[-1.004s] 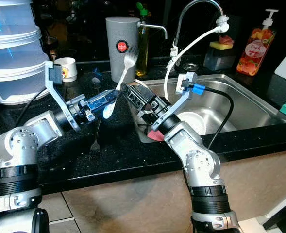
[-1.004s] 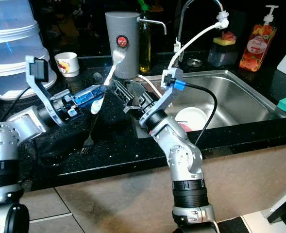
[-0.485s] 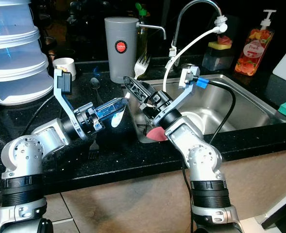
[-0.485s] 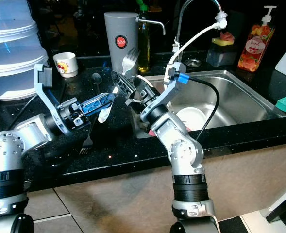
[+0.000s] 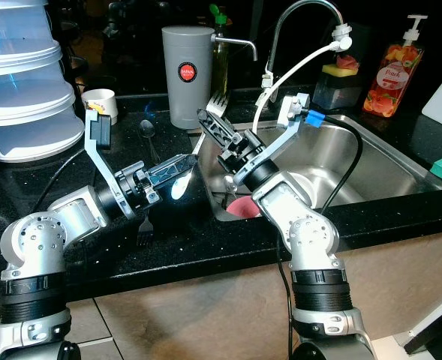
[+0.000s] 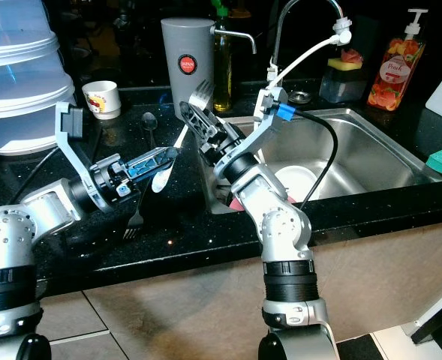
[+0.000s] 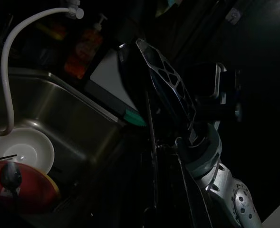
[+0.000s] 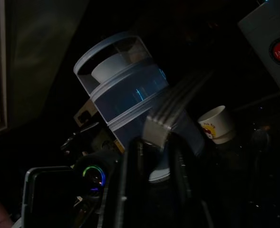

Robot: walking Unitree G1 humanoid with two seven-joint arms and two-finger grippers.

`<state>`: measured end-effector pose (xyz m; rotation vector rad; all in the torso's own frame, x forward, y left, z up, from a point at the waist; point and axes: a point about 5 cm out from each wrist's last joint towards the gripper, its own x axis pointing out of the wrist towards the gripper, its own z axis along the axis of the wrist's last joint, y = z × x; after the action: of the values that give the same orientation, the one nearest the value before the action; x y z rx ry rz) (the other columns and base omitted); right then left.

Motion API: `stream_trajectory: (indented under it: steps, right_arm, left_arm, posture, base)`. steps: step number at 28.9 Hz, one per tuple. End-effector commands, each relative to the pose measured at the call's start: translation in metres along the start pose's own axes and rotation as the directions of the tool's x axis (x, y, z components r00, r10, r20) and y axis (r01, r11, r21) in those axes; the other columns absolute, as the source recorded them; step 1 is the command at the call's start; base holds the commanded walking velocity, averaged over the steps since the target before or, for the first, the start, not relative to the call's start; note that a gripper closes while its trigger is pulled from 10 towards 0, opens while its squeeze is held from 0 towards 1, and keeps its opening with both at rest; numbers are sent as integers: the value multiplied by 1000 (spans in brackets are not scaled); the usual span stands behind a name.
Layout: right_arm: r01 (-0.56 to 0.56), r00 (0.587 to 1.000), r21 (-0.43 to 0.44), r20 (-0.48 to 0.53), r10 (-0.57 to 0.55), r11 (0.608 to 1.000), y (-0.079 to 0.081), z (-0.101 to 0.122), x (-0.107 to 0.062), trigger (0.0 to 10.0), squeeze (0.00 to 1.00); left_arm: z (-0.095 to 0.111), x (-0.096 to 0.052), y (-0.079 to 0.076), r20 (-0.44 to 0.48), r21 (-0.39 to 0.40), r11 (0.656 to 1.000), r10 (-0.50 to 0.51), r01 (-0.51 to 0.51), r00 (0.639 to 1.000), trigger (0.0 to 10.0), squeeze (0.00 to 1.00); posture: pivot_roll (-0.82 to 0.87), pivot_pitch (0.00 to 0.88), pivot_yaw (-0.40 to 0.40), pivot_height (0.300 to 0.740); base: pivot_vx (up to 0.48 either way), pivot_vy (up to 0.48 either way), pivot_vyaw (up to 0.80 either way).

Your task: Kitchen organization

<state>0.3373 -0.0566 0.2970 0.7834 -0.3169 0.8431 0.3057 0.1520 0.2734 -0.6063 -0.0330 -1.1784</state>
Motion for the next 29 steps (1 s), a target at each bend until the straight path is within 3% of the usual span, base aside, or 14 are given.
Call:
stream_trajectory:
  steps: [1, 10, 12, 13, 14, 15, 16, 20, 24, 25, 27, 29]
  right_arm:
    - [20, 1000, 48, 17, -21, 999, -2, -6, 0, 0, 0]
    - [44, 998, 46, 44, -46, 998, -6, -3, 0, 0, 0]
    - [58, 997, 41, 55, -60, 997, -9, -2, 1, 0, 0]
    - [78, 995, 31, 63, -80, 996, -12, -1, 1, 0, 0]
    - [92, 993, 23, 68, -94, 995, -14, 0, 1, 0, 0]
    - [114, 990, 9, 77, -114, 993, -17, 1, 1, 0, 0]
    - [138, 987, -8, 89, -137, 990, -22, 2, 1, 0, 0]
    - [197, 968, -26, 162, -190, 980, -34, 9, 0, 0, 0]
    - [262, 944, -114, 236, -230, 958, -46, 18, -2, 0, 0]
    - [262, 944, -114, 236, -230, 958, -46, 18, -2, 0, 0]
    - [305, 931, -165, 257, -258, 938, -54, 20, -3, 0, 0]
    - [332, 924, -206, 266, -274, 921, -59, 21, -4, 0, 0]
  left_arm:
    - [1, 0, -6, -2, 10, 999, -30, 30, 1000, 0, 0]
    - [1, 0, -4, -7, 14, 1000, -10, 10, 1000, 0, 0]
    - [0, 0, 0, -10, 33, 999, 33, -33, 999, 0, 0]
    - [0, 1, 6, -10, 55, 994, 90, -90, 996, 10000, 263]
    - [0, 1, 10, -10, 70, 989, 130, -129, 991, 10000, 263]
    - [0, 1, 15, -16, 100, 978, 184, -181, 983, 10000, 784]
    - [1, 1, 21, -14, 145, 959, 248, -243, 969, 10000, 1000]
    - [13, 0, 34, 86, 231, 900, 360, -370, 929, 10000, 1000]
    - [12, 3, 39, 42, 404, 809, 450, -427, 892, 10000, 1000]
    - [12, 3, 39, 42, 404, 809, 450, -427, 892, 10000, 1000]
    - [8, 1, 45, 23, 473, 752, 510, -459, 860, 10000, 1000]
    - [6, 1, 46, 20, 495, 740, 515, -456, 857, 10000, 1000]
  posture:
    - [64, 30, 0, 740]
    - [66, 31, 0, 740]
    - [66, 30, 0, 740]
    - [66, 30, 0, 740]
    - [66, 30, 0, 740]
    - [66, 30, 0, 740]
    - [66, 30, 0, 740]
    - [66, 29, 2, 740]
    - [69, 33, 5, 740]
    - [69, 33, 5, 740]
    - [68, 36, 8, 740]
    - [68, 36, 8, 740]
  base:
    - [0, 0, 0]
    - [0, 0, 0]
    - [0, 0, 0]
    - [0, 0, 0]
    - [0, 0, 0]
    - [0, 0, 0]
    - [0, 0, 0]
    - [0, 0, 0]
    - [0, 0, 0]
    - [0, 0, 0]
    - [0, 0, 0]
    - [0, 0, 0]
